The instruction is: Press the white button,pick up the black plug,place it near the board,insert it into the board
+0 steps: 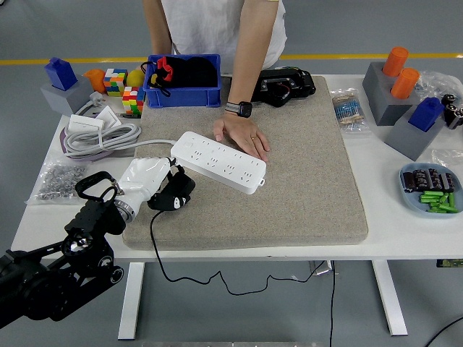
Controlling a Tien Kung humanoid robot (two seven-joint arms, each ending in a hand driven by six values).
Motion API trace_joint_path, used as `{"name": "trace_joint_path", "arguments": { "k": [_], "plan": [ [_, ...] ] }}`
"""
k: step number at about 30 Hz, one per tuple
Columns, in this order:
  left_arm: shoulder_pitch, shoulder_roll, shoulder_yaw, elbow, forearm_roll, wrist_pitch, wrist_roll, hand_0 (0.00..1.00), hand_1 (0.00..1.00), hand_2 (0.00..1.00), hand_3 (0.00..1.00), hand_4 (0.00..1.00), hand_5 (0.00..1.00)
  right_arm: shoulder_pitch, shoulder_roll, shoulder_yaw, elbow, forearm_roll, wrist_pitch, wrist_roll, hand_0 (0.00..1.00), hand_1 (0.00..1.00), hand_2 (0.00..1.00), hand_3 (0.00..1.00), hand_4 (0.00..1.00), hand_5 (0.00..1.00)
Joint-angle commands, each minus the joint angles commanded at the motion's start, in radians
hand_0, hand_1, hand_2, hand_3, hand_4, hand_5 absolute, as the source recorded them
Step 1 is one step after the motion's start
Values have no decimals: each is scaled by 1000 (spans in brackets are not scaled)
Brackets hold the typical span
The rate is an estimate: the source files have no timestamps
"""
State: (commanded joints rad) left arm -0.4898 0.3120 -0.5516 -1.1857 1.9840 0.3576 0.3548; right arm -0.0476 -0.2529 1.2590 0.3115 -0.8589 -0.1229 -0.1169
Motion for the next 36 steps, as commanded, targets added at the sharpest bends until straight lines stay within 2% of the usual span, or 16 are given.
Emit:
{"name": "trace_joint_path", "arguments": {
  "k": [4,5,10,11,17,27,31,36],
  "plan": [
    [0,-2,4,14,4,-6,1,139,227,283,520,442,2,0,0,-1,0,0,-1,1,595,511,522,531,674,365],
    [0,-1,5,15,4,-6,-1,135,207,249,438,291,2,-1,0,-1,0,0,-2,2,595,508,522,531,673,364],
    [0,-1,2,19,-1,-5,-8,135,207,249,438,291,2,-1,1,-2,0,3,-7,11,595,508,522,531,673,364],
    [0,-1,0,19,-3,-4,-9,117,187,226,382,280,2,-1,1,-2,0,3,-8,12,594,507,521,529,669,365],
    [3,0,-10,17,-18,13,-32,113,187,222,366,278,2,-2,0,-3,0,4,-11,16,592,504,521,526,668,367],
    [-7,16,-90,-54,-20,17,-35,109,182,220,356,269,2,-1,1,-1,0,4,-13,19,593,506,520,526,666,367],
    [-29,4,-102,-49,-33,21,-43,107,181,219,353,271,2,-1,0,-3,0,5,-13,18,591,504,519,523,664,367],
    [-78,-34,-84,9,-55,19,-45,108,183,219,355,279,2,1,0,-6,0,6,-12,18,590,503,520,525,663,364]
  ]
}}
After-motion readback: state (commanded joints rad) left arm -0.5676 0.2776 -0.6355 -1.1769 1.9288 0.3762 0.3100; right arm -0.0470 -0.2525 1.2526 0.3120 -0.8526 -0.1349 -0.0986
